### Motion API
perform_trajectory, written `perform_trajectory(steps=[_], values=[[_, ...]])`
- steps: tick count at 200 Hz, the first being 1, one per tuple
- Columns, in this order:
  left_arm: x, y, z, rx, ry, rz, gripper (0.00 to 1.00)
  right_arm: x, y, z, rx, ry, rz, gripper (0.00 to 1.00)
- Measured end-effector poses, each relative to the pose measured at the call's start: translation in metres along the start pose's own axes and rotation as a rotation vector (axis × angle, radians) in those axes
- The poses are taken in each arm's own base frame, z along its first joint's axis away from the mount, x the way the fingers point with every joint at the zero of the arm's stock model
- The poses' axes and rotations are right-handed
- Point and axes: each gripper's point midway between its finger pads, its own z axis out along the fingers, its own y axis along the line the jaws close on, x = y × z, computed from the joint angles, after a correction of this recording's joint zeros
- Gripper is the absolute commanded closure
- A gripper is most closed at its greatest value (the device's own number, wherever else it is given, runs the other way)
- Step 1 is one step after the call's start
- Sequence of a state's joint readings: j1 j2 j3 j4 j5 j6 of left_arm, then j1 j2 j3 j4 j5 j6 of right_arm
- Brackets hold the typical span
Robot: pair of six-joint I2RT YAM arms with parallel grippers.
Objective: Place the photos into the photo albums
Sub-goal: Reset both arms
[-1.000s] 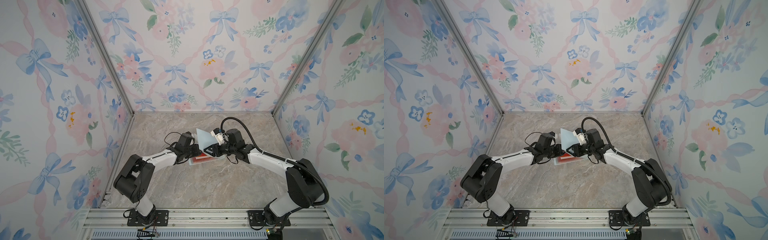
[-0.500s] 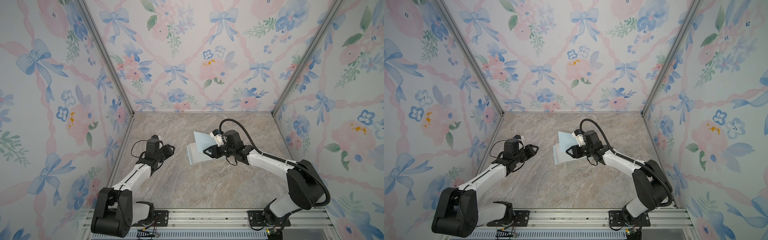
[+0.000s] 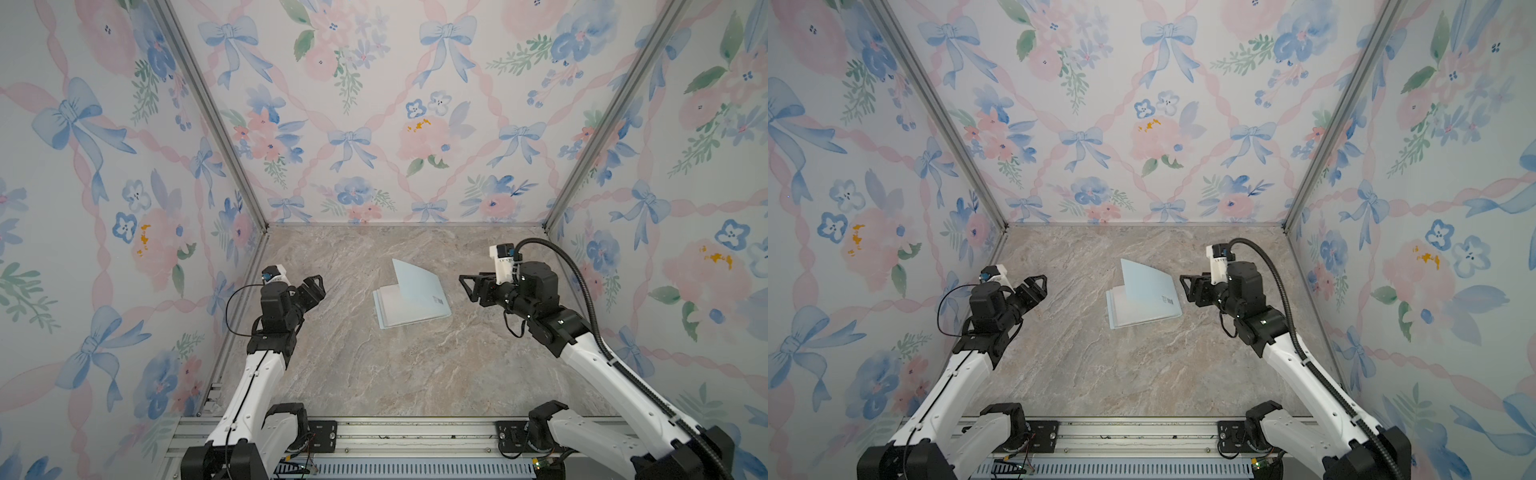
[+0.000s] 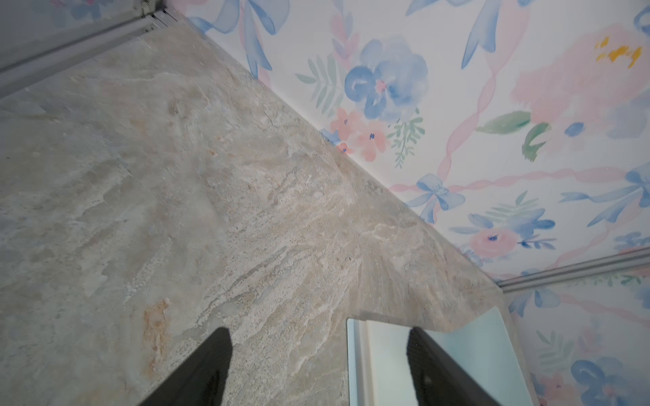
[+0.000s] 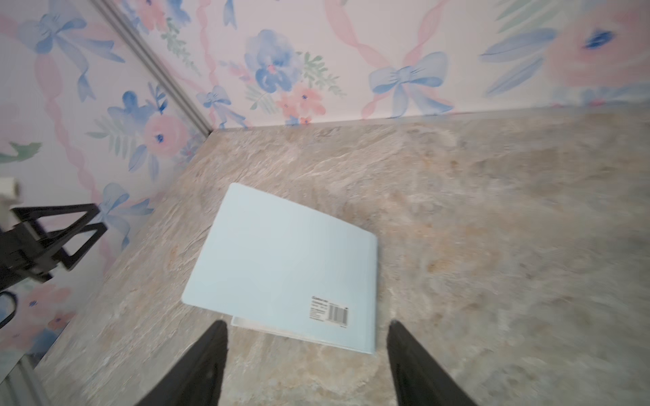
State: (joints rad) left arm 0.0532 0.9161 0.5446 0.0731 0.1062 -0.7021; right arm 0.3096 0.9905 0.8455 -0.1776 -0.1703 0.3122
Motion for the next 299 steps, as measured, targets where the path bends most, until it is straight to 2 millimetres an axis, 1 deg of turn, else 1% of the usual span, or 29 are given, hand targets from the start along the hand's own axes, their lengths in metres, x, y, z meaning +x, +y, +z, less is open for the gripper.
perform_trajectory(steps=[6,26,38,50,59,71,86,98,106,119,149,163,184,186,188,195,223,241,273,287,299], values=[[-0.004,0.002,-0.003,-0.013,-0.024,0.002,0.02,-0.004,-0.013,-0.004,0.036,-0.014,0.019,0.22],[-0.012,0.013,-0.013,-0.066,-0.097,0.015,0.02,-0.011,-0.056,-0.015,0.154,-0.037,0.087,0.18],[-0.017,0.021,-0.019,-0.105,-0.141,0.024,0.02,-0.012,-0.077,-0.022,0.216,-0.044,0.120,0.13],[-0.022,0.029,-0.025,-0.147,-0.184,0.029,0.02,-0.014,-0.096,-0.028,0.273,-0.056,0.152,0.11],[-0.026,0.036,-0.029,-0.182,-0.216,0.029,0.02,-0.015,-0.109,-0.032,0.319,-0.069,0.170,0.06],[-0.030,0.045,-0.034,-0.225,-0.264,0.032,0.02,-0.017,-0.126,-0.038,0.387,-0.085,0.197,0.06],[-0.030,0.057,-0.039,-0.263,-0.312,0.043,0.02,-0.017,-0.146,-0.043,0.477,-0.098,0.207,0.06],[-0.027,0.066,-0.041,-0.283,-0.340,0.057,0.02,-0.017,-0.161,-0.042,0.537,-0.113,0.198,0.06],[-0.022,0.072,-0.041,-0.293,-0.354,0.065,0.02,-0.012,-0.170,-0.040,0.572,-0.117,0.187,0.06],[-0.015,0.082,-0.041,-0.307,-0.375,0.079,0.02,0.003,-0.184,-0.034,0.620,-0.107,0.169,0.05],[0.000,0.104,-0.043,-0.340,-0.425,0.093,0.02,0.054,-0.212,-0.018,0.683,-0.040,0.142,0.05],[0.000,0.107,-0.045,-0.343,-0.454,0.103,0.02,0.069,-0.218,-0.012,0.687,-0.025,0.130,0.05],[-0.003,0.112,-0.047,-0.360,-0.498,0.105,0.02,0.081,-0.225,0.000,0.675,-0.033,0.109,0.05],[-0.003,0.113,-0.047,-0.362,-0.502,0.104,0.02,0.082,-0.225,0.002,0.670,-0.035,0.106,0.05],[-0.003,0.114,-0.047,-0.365,-0.505,0.105,0.02,0.083,-0.225,0.003,0.668,-0.035,0.103,0.00],[-0.002,0.117,-0.047,-0.375,-0.514,0.104,0.02,0.087,-0.225,0.008,0.648,-0.040,0.092,0.03],[0.006,0.129,-0.042,-0.414,-0.510,0.136,0.02,0.104,-0.221,0.020,0.588,-0.052,0.047,0.03],[0.008,0.131,-0.036,-0.430,-0.500,0.165,0.02,0.102,-0.212,0.024,0.563,-0.081,-0.004,0.03],[0.007,0.130,-0.025,-0.421,-0.503,0.208,0.02,0.088,-0.178,0.039,0.489,-0.131,-0.153,0.03],[0.011,0.129,-0.017,-0.407,-0.484,0.237,0.02,0.086,-0.171,0.045,0.476,-0.127,-0.196,0.03],[0.015,0.125,-0.010,-0.384,-0.464,0.268,0.02,0.086,-0.170,0.050,0.472,-0.117,-0.223,0.03]])
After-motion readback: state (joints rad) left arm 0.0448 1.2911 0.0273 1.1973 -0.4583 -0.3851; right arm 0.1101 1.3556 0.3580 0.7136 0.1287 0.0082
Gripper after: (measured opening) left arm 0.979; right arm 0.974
